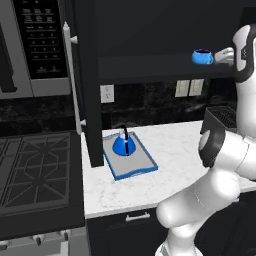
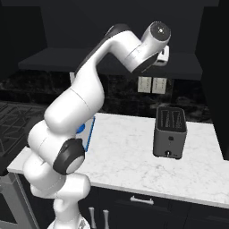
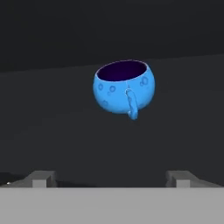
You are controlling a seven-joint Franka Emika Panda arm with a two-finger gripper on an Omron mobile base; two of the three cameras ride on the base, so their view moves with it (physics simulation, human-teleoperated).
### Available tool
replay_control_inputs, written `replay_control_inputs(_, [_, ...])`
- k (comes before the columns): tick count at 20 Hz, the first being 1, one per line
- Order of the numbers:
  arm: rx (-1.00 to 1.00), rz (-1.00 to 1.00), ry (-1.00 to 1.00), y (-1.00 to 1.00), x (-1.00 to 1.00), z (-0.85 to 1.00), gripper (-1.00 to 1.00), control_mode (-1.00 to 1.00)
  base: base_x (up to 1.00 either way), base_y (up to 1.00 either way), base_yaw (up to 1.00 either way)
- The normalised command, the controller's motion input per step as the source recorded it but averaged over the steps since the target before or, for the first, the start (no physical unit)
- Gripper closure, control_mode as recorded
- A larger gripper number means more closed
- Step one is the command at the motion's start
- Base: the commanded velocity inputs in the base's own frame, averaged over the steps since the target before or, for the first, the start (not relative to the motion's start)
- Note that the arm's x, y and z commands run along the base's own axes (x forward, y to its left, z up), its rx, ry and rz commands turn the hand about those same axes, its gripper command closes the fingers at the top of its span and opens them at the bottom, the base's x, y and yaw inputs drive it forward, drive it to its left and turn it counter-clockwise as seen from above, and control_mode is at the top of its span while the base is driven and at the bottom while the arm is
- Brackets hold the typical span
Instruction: Pick the kettle from the counter and place it on the tray. Then pick the mug from the cabinet and place it on the tray. Then close the cabinet doors.
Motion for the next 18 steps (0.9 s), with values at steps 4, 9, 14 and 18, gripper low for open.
replay_control_inputs(4, [0.0, 0.02, 0.0, 0.01, 0.36, 0.0, -1.0, -1.0, 0.0, 0.0, 0.0])
replay_control_inputs(9, [0.0, 0.09, 0.0, 0.0, 0.26, 0.0, -1.0, -1.0, 0.0, 0.0, 0.0])
replay_control_inputs(14, [0.0, 0.16, 0.0, 0.0, 0.14, -0.03, -1.0, -1.0, 0.0, 0.0, 0.0])
replay_control_inputs(18, [0.0, 0.15, 0.0, -0.03, 0.19, 0.0, -1.0, -1.0, 0.0, 0.0, 0.0])
